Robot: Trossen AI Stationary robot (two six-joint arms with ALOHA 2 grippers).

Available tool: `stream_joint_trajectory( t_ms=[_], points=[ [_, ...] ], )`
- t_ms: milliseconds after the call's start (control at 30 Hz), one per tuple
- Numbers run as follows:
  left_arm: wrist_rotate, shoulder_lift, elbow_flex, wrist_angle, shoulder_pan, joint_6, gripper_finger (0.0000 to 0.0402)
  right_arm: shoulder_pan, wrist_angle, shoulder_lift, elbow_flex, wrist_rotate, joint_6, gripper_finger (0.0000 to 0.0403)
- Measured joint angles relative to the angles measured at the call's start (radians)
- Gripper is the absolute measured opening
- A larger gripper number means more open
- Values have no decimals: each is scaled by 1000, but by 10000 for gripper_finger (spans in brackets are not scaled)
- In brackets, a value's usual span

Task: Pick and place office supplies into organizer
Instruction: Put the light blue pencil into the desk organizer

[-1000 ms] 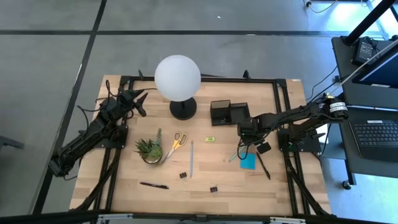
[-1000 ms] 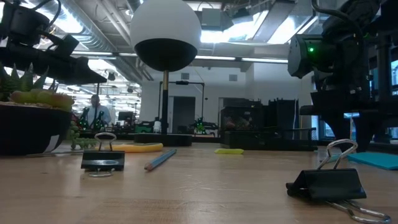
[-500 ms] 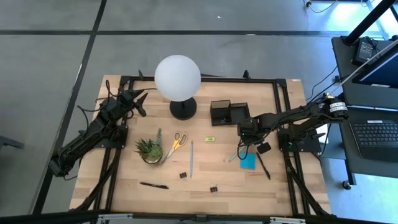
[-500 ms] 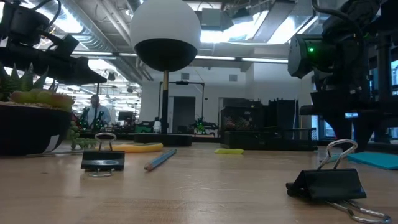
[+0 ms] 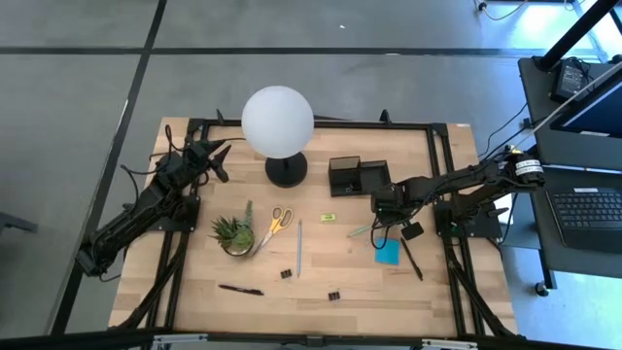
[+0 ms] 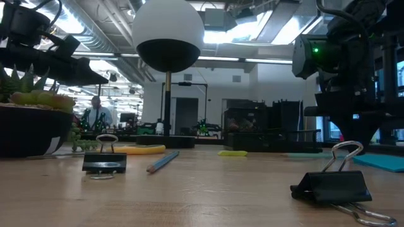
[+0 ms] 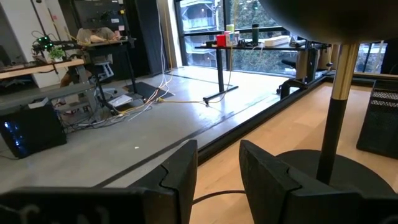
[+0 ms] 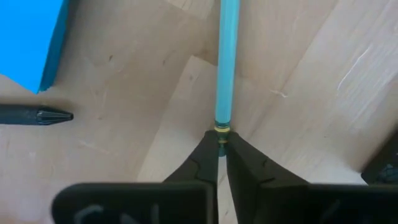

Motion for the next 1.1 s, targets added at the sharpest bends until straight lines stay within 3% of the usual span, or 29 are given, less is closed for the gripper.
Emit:
stream_joint_trajectory(
  t_ms=[400,900,1100],
  points=[
    [0,0,0,0,0,0,114,0,-1,0,3,-3,1,24],
    [0,0,0,0,0,0,114,-1,-53,5,122,8,1,24],
    [0,0,0,0,0,0,114,0,-161,4,186,146,5,24]
  ],
)
